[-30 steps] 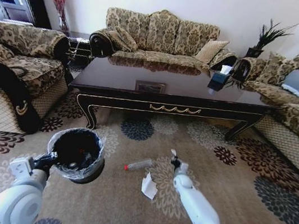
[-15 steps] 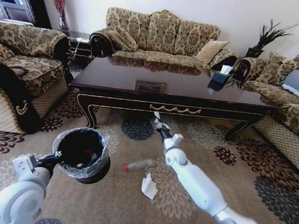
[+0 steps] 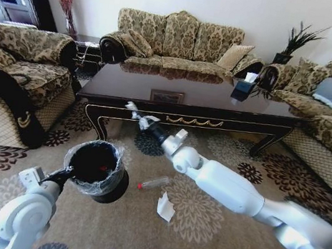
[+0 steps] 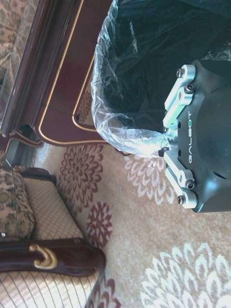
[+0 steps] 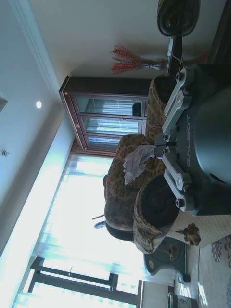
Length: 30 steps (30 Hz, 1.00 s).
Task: Move to the front of the table and pick up the trash from the floor, then place it into the trash bin.
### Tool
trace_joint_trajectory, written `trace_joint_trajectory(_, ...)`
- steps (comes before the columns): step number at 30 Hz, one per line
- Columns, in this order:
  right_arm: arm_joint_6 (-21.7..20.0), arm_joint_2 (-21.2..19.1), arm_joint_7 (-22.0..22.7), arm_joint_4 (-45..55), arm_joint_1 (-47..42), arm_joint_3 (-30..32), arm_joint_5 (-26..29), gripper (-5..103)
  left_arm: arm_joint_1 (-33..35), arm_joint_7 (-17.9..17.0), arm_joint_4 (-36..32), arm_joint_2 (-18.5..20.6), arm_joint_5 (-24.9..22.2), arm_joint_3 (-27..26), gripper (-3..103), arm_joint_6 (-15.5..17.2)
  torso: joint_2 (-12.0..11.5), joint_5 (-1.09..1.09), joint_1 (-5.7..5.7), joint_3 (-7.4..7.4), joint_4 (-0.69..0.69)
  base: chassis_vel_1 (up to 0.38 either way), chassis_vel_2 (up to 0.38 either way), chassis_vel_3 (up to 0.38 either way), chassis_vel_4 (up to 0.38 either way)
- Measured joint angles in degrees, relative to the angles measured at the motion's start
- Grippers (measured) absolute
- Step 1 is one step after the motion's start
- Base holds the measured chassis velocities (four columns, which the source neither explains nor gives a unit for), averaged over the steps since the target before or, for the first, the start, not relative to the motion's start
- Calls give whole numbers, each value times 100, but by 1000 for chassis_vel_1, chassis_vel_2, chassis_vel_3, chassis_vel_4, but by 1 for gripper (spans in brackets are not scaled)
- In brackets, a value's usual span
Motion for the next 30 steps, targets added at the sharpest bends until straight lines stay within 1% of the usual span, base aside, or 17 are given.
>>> trace_joint_trajectory(2,32,40,2,32,40,-197,-179,0,5,-37,-33,-24,-36,-23,3,3,0,1,0,0,2,0,0,0,0)
trace_joint_trajectory(3,93,53,4,53,56,-438,-475,0,7,-59,-69,-37,-55,-46,3,5,0,1,0,0,0,0,0,0,0)
trace_joint_trajectory(5,114,53,3,56,56,-500,-556,0,9,-63,-84,-40,-60,-53,3,8,0,0,0,0,-1,0,0,0,0)
trace_joint_trajectory(9,198,63,-25,149,-21,-947,-985,0,48,-71,-170,-80,-87,-101,3,9,0,2,0,0,-2,0,0,0,0)
trace_joint_trajectory(16,221,164,-26,112,35,-1221,-1071,0,81,-71,-234,-130,-74,-154,3,10,1,1,0,0,0,0,0,0,0)
trace_joint_trajectory(23,173,142,-17,97,28,-1342,-1036,0,65,-65,-205,-169,16,-141,3,10,1,1,0,0,-1,0,0,0,0)
trace_joint_trajectory(24,159,137,-17,97,25,-1351,-1032,-3,65,-64,-204,-176,21,-138,3,10,1,2,0,0,-1,0,0,0,0)
trace_joint_trajectory(25,131,130,-13,96,20,-1362,-1023,-3,65,-61,-203,-183,24,-133,3,10,1,1,0,0,-1,0,0,0,0)
trace_joint_trajectory(26,103,123,-10,89,17,-1371,-1005,7,64,-55,-204,-188,26,-129,3,10,1,1,0,0,-1,0,0,0,0)
trace_joint_trajectory(28,94,120,-9,74,15,-1372,-1000,7,64,-52,-204,-188,27,-129,3,10,1,2,0,0,-2,0,0,0,0)
trace_joint_trajectory(30,84,117,-9,48,11,-1371,-966,18,63,-49,-204,-185,34,-130,3,10,1,1,0,0,-1,0,0,0,0)
